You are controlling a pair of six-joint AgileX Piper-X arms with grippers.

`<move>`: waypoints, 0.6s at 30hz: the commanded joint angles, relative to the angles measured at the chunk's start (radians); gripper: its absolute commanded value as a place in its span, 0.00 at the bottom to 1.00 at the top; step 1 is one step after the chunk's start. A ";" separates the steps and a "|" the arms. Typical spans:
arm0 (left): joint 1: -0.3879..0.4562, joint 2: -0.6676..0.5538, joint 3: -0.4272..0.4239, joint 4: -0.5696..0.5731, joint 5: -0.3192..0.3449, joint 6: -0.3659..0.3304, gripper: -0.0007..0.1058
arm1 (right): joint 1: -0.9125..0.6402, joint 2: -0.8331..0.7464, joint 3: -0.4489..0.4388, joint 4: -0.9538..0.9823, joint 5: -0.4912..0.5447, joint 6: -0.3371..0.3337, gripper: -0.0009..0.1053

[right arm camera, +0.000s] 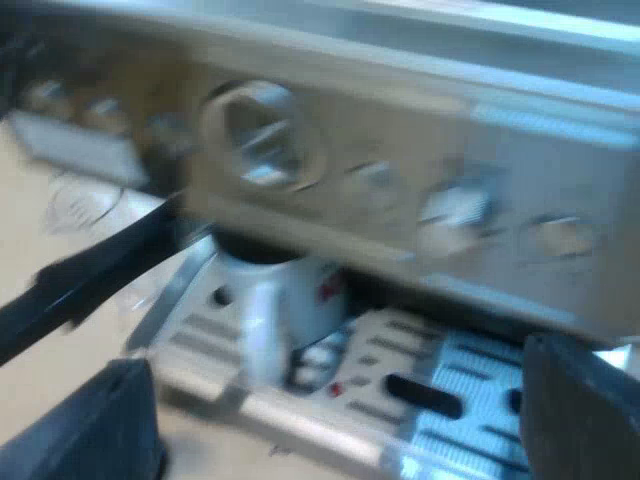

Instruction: Place mug into machine

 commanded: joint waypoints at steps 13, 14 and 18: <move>0.041 0.152 -0.123 0.000 -0.107 0.057 0.82 | -0.473 -0.218 -0.011 0.237 -0.122 -0.133 0.94; 0.050 0.152 -0.123 0.003 -0.107 0.057 0.82 | -0.486 -0.225 -0.011 0.247 -0.122 -0.143 0.94; 0.169 0.152 -0.123 0.057 -0.091 0.052 0.82 | -0.612 -0.298 0.002 0.286 -0.169 -0.195 0.94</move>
